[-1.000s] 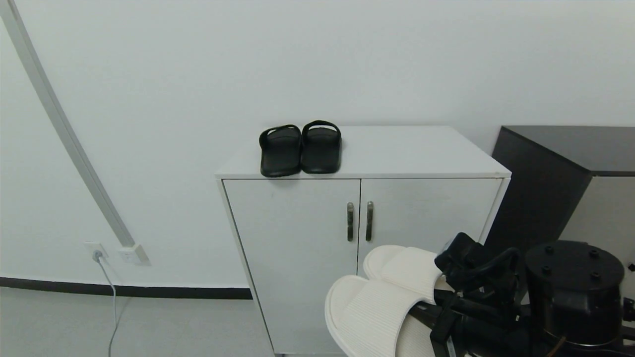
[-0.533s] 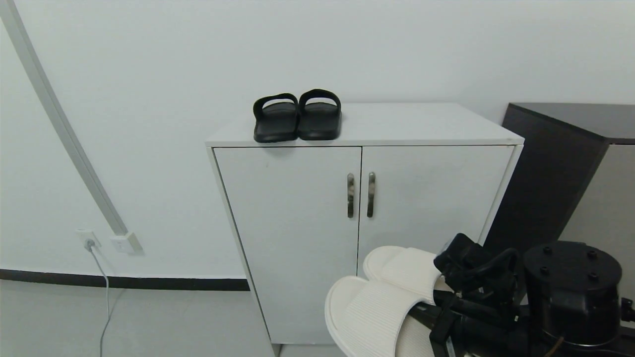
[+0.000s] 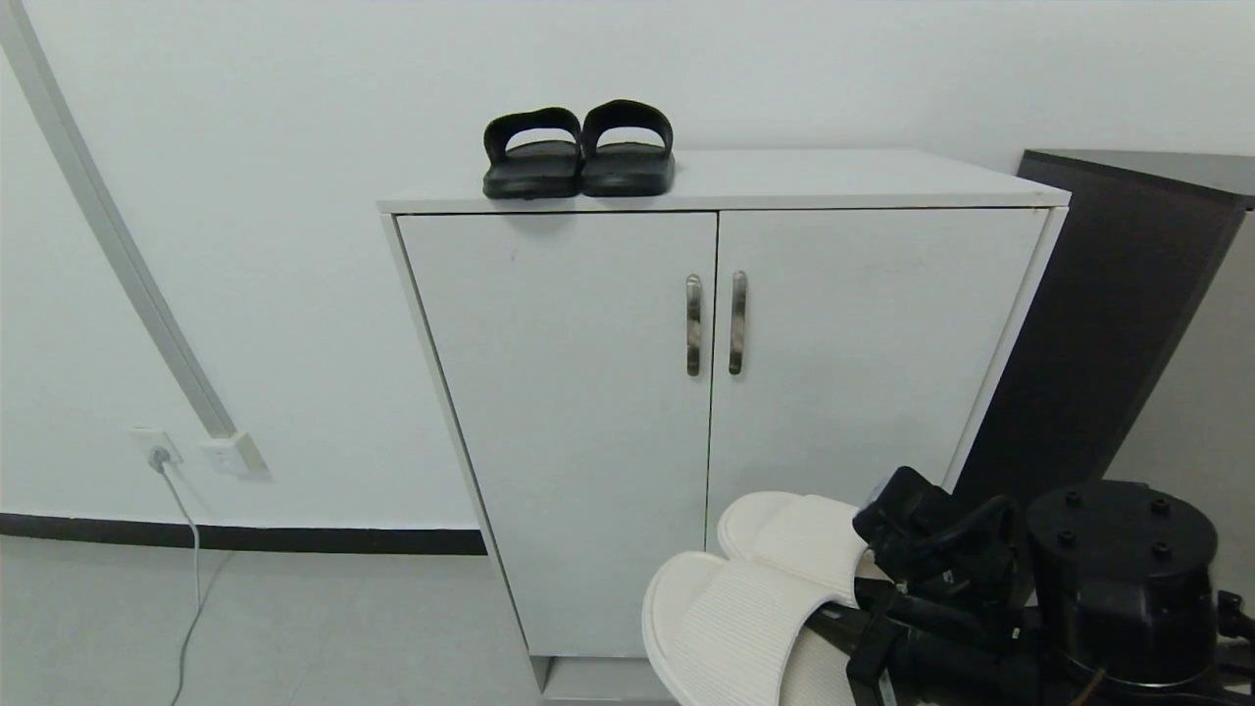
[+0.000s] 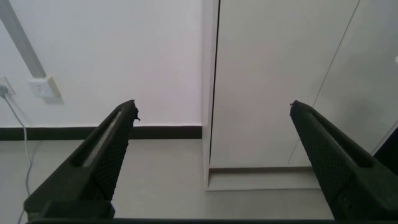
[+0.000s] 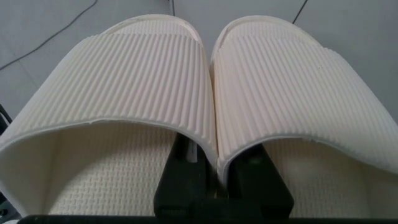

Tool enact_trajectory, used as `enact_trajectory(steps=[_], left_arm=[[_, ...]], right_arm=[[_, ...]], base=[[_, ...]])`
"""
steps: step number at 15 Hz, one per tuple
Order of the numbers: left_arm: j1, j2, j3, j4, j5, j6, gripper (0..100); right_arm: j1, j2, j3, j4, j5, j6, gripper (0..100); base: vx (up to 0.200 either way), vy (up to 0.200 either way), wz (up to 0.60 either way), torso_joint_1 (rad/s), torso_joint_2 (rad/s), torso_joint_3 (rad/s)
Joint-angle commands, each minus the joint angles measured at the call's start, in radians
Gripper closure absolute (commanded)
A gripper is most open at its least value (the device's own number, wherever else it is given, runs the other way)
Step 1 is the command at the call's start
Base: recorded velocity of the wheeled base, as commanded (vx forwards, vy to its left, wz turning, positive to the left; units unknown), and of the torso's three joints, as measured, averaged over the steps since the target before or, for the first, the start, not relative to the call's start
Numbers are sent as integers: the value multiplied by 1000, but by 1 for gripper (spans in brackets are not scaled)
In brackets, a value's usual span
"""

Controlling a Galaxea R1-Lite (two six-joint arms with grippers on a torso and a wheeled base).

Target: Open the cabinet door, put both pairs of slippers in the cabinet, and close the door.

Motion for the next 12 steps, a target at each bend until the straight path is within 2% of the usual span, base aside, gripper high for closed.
enact_trajectory(steps=[1,9,12], left_arm=[[0,0,0,0,0,0,0],[0,0,0,2,0,1,0],[0,0,-3,-1,24,0,0]], right_arm=[[2,3,1,-1,0,-1,100],[1,14,24,-50,-8,-13,100],[-4,23,25,-52,-11,-13,100]], base=[[0,0,0,0,0,0],[0,0,0,0,0,0],[0,0,0,-7,37,41]])
